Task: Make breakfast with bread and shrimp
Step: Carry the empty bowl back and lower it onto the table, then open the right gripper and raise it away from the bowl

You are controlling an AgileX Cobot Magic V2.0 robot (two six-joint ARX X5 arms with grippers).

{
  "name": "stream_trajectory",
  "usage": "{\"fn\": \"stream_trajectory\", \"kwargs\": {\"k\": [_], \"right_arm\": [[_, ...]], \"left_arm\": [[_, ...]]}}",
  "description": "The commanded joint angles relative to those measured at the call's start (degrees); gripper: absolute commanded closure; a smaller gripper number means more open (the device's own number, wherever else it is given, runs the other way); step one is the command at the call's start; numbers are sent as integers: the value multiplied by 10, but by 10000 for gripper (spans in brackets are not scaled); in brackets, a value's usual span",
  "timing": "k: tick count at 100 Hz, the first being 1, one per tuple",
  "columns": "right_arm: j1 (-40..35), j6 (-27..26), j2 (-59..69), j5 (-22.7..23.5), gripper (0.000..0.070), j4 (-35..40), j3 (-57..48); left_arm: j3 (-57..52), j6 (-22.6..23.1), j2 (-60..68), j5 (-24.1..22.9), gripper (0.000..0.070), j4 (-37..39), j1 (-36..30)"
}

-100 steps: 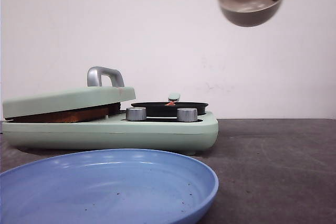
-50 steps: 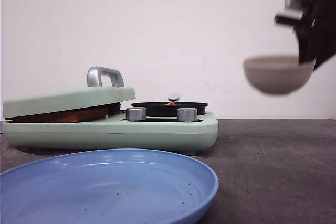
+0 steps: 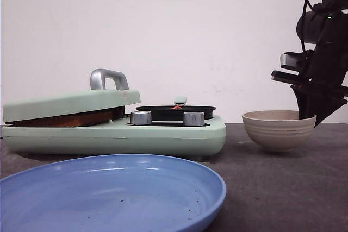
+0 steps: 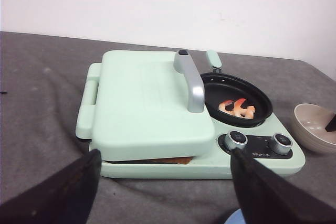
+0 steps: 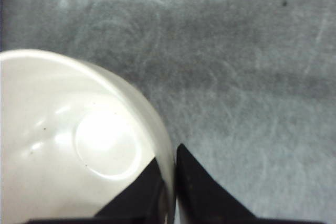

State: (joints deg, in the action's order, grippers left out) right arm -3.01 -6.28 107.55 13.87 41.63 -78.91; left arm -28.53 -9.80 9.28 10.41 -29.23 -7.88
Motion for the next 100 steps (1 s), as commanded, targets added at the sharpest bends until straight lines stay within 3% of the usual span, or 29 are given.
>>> {"fn": "stream_trajectory", "kwargs": {"k": [1, 25, 50, 100], "right_arm": [[-2, 2, 14, 2, 700, -8, -10], [-2, 3, 14, 3, 674, -17, -10], [-2, 14, 14, 2, 390, -10, -10], [10, 22, -92, 37, 381, 29, -10]], "left_arm": [[-4, 0, 0, -2, 269, 4, 0], [-4, 0, 0, -2, 269, 5, 0], [-4, 0, 0, -1, 269, 4, 0], [-4, 0, 0, -1, 269, 4, 0]]}}
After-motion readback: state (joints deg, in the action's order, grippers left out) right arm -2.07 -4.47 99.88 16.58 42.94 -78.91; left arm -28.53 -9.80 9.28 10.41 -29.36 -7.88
